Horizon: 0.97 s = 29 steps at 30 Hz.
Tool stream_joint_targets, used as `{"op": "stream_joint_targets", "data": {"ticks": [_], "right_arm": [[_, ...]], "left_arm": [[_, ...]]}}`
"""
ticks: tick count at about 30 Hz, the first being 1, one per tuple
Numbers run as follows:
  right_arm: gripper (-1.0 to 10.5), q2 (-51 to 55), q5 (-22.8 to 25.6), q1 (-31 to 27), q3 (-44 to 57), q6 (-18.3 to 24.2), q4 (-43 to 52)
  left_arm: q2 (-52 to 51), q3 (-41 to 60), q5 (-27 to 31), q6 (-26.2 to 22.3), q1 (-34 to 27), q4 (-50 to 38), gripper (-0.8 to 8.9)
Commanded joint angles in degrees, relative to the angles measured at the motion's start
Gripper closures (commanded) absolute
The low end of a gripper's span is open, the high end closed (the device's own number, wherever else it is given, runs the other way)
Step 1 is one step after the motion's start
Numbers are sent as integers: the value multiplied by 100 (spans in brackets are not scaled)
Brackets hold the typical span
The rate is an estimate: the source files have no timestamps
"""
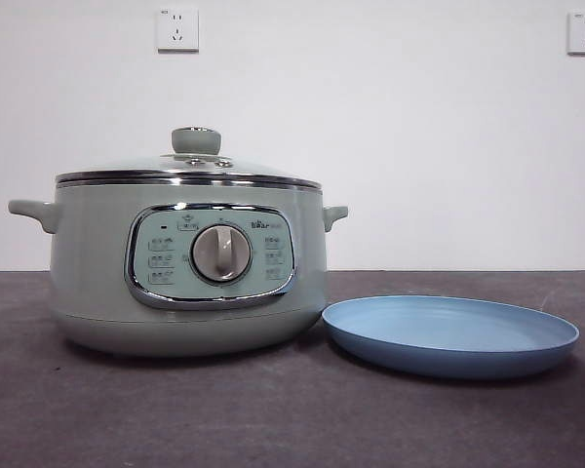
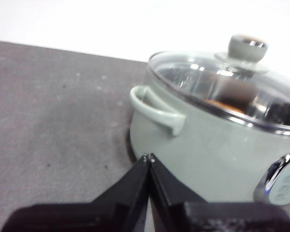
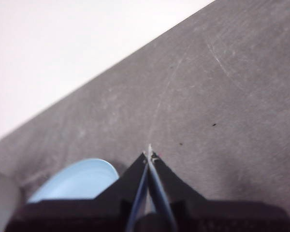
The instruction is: Take the potato out from the steamer,put the potato on the plate,close the lid
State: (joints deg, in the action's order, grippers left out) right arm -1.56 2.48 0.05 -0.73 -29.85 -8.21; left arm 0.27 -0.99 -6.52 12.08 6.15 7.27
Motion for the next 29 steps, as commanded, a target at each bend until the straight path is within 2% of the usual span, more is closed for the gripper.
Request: {"op": "stream_joint_targets", "data": {"ticks": [1, 4, 6, 9, 14, 20, 29], "right_arm": [[949, -4, -378, 11, -4, -387, 92], [956, -15, -857, 11, -177, -328, 90], [956, -72, -997, 11, -356, -315, 90], [956, -262, -997, 11, -730, -107, 90], [955, -870, -1003, 15, -1537, 695, 90], [955, -1738, -1086, 175, -2573, 1051, 90], [955, -3364, -2404, 391, -4251, 1561, 66]], "left_arm": [[-15, 28, -87, 365, -15, -142, 819], [-13, -138, -293, 599, -15, -55, 819], [-2, -337, -422, 621, -15, 96, 819], [52, -750, -426, 616, -13, 356, 819], [407, -1471, -431, 592, -13, 520, 819], [1080, -2277, -446, 557, -13, 590, 819], [2310, -3609, -577, 28, -2, 791, 819]]}}
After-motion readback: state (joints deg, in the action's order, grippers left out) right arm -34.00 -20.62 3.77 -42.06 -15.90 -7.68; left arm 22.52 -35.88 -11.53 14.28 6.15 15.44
